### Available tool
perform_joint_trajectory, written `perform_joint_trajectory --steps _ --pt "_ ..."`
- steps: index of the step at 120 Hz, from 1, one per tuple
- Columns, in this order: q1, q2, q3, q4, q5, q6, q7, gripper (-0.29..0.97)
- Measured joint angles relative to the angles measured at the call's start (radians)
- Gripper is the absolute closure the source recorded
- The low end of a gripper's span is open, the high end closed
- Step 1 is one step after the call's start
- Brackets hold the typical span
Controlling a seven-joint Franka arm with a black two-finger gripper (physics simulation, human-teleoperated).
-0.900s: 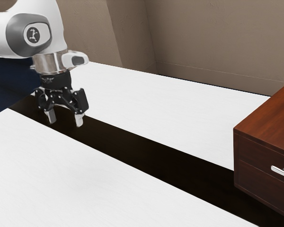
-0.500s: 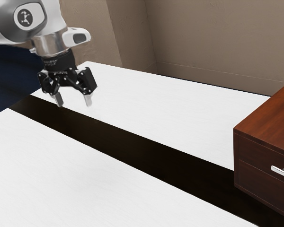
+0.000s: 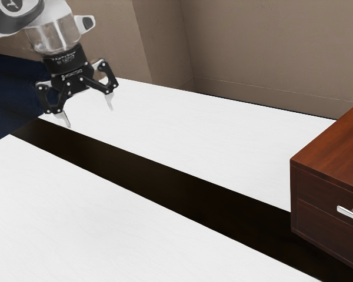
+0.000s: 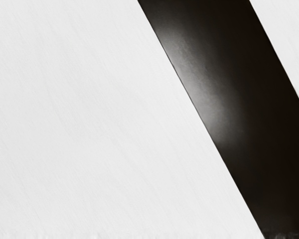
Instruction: Pull the drawer handle with one arm to open the drawer
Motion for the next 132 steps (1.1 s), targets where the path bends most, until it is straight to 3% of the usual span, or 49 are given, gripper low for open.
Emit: perform_joint_trajectory --steps 18,26,43,66,132 --pt "-0.413 0.024 -0.019 -0.018 -0.002 0.067 -0.156 0.00" --pt "-0.520 0.039 -0.021 -0.026 -0.016 0.104 -0.213 0.00" --pt "-0.485 0.078 -0.021 -0.037 -0.032 0.192 -0.315 0.00" --pt "-0.651 0.102 -0.022 -0.090 -0.032 0.349 -0.419 0.00" --pt "-0.741 0.150 -0.020 -0.282 -0.046 0.868 -0.590 0.00"
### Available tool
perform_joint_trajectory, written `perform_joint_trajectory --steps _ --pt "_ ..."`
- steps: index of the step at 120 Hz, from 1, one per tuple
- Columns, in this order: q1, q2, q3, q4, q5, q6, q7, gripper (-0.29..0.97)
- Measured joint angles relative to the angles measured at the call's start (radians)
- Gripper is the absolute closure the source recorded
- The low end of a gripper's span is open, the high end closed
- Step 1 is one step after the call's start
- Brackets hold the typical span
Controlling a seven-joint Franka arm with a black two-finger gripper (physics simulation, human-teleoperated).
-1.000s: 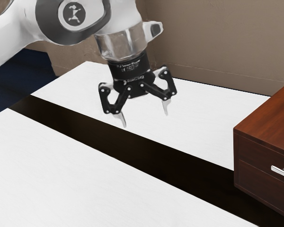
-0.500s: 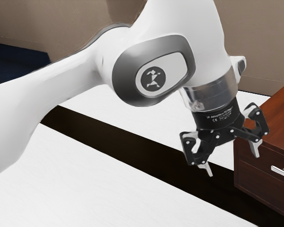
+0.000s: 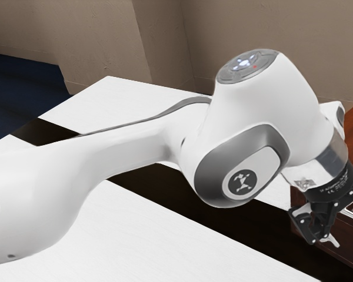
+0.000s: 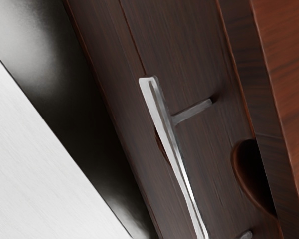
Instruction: Pull the drawer handle with one arm to open the drawer
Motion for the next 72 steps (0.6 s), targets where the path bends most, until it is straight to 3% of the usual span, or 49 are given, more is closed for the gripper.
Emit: perform_joint_trajectory --steps 26,72 --pt "-0.005 0.009 0.007 -0.038 0.005 0.107 -0.061 0.00" --pt "-0.015 0.008 0.027 -0.101 0.014 0.164 -0.132 0.00"
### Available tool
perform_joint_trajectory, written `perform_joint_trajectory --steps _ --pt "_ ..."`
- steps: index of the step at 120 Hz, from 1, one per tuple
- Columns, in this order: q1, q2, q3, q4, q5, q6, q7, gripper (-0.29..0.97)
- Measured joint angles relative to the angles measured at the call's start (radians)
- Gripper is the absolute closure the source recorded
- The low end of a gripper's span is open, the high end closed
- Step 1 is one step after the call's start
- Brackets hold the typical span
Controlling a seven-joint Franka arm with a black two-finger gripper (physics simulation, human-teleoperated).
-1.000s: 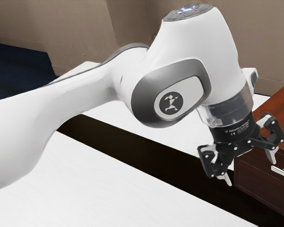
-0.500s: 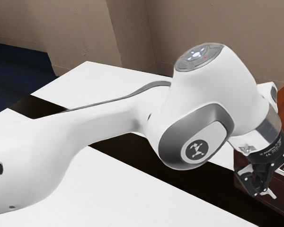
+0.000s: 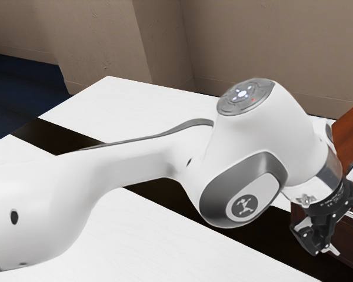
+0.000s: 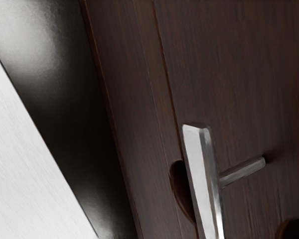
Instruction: Pull the drawer handle with one arm to open the drawer
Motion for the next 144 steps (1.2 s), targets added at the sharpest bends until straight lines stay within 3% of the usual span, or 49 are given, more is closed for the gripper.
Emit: perform_joint_trajectory --steps 26,60,84,113,144 --pt "0.004 0.000 0.003 -0.022 0.000 0.016 -0.024 0.00" --pt "0.000 0.000 0.003 -0.024 0.001 0.025 -0.042 0.21" --pt "0.000 0.000 0.003 -0.028 -0.001 0.040 -0.052 0.25" --pt "-0.007 -0.011 0.003 -0.048 -0.003 0.048 -0.061 0.43" --pt "-0.013 -0.061 0.003 -0.103 -0.005 0.052 -0.068 0.53"
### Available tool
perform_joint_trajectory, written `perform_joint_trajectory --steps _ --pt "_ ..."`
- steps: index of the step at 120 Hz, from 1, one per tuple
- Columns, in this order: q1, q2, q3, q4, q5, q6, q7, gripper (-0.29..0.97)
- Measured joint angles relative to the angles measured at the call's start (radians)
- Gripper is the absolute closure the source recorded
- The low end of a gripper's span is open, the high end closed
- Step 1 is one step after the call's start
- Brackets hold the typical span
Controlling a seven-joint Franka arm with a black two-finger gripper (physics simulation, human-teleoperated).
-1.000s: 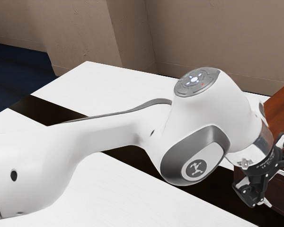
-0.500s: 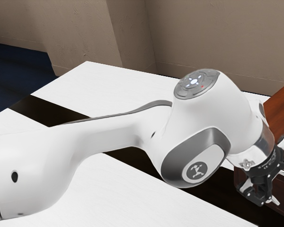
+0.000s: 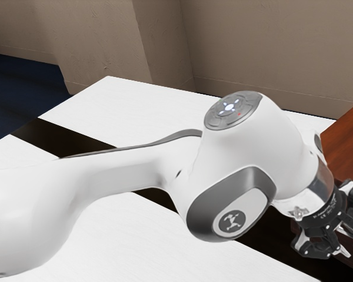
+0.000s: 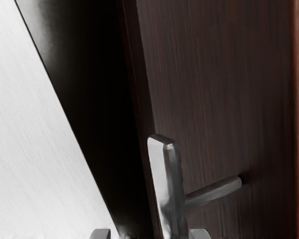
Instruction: Pull the drawer handle with one arm to open the drawer
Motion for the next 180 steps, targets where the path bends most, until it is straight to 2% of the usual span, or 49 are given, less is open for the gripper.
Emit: perform_joint_trajectory --steps 45,180 --pt "-0.013 -0.069 0.000 -0.080 -0.003 0.012 -0.006 0.63" --pt "-0.029 -0.305 -0.009 -0.372 -0.037 0.111 -0.012 0.65"
